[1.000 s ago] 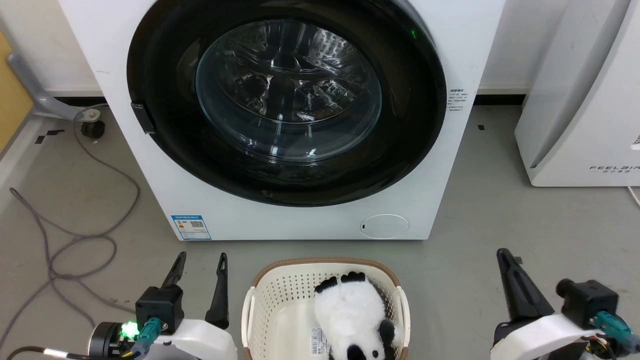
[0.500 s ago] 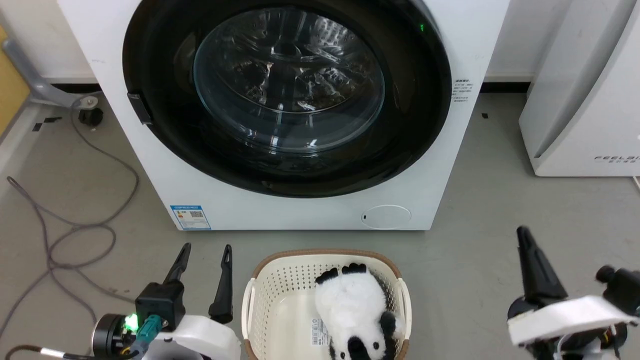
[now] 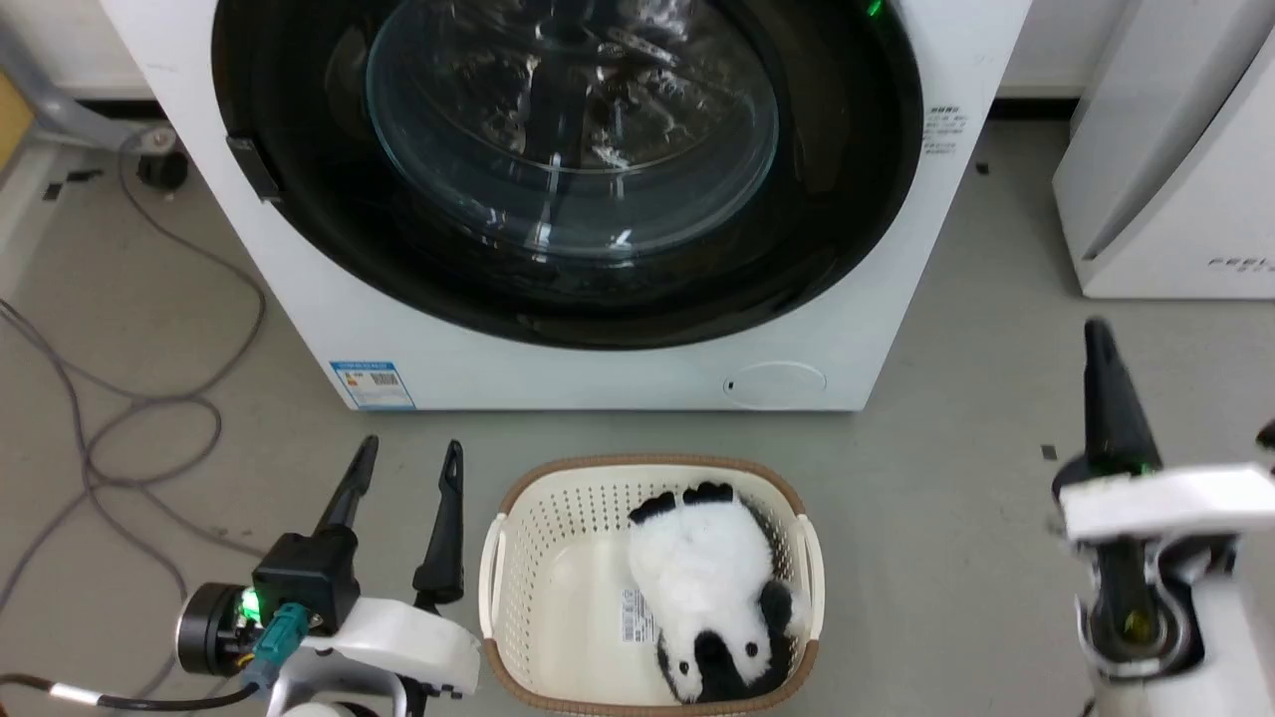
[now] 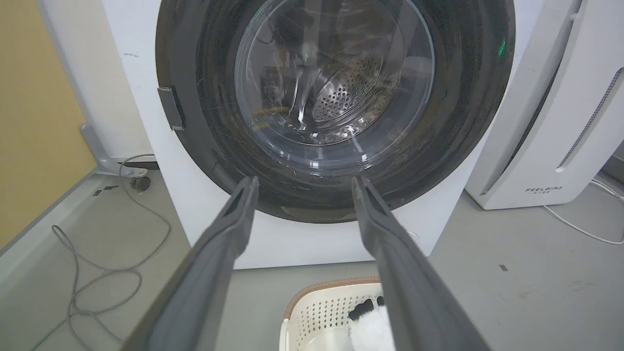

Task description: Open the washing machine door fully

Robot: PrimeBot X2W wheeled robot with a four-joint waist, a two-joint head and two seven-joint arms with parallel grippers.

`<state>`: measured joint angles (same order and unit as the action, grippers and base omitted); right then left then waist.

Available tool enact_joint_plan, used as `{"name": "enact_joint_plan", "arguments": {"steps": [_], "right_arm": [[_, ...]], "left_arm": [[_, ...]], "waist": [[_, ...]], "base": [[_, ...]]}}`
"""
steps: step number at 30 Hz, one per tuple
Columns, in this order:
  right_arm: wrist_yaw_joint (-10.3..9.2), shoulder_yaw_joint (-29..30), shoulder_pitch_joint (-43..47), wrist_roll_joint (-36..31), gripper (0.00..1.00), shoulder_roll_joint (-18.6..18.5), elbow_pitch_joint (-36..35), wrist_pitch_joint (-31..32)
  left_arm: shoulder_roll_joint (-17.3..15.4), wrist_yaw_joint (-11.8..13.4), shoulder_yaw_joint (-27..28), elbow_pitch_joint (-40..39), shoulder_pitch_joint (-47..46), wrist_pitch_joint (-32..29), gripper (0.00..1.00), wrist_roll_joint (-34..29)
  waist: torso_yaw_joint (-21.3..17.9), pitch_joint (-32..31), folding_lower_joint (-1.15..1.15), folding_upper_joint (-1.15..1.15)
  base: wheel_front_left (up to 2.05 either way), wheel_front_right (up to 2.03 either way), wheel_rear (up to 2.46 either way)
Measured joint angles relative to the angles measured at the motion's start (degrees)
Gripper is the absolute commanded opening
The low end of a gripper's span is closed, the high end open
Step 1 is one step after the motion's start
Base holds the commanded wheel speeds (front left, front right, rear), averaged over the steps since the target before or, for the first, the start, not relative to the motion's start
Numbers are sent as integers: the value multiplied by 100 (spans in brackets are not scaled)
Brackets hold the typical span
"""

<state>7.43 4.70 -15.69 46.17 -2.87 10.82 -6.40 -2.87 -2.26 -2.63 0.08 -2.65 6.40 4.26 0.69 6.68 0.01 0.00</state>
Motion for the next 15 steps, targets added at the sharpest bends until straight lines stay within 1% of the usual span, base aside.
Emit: {"name": "enact_joint_plan", "arguments": {"steps": [5, 15], "right_arm": [[0, 13, -723, 555, 0, -86, 492, -64], [0, -386, -2256, 1463, 0, -722, 1751, 98]], "left_arm": [[-2, -46, 29, -86, -118, 60, 100, 53], [-21, -146, 43, -165, -279, 179, 100, 112]], "waist": [[-7, 208, 0, 0], [-12, 546, 0, 0]], "base": [[0, 0, 0], [0, 0, 0]]}}
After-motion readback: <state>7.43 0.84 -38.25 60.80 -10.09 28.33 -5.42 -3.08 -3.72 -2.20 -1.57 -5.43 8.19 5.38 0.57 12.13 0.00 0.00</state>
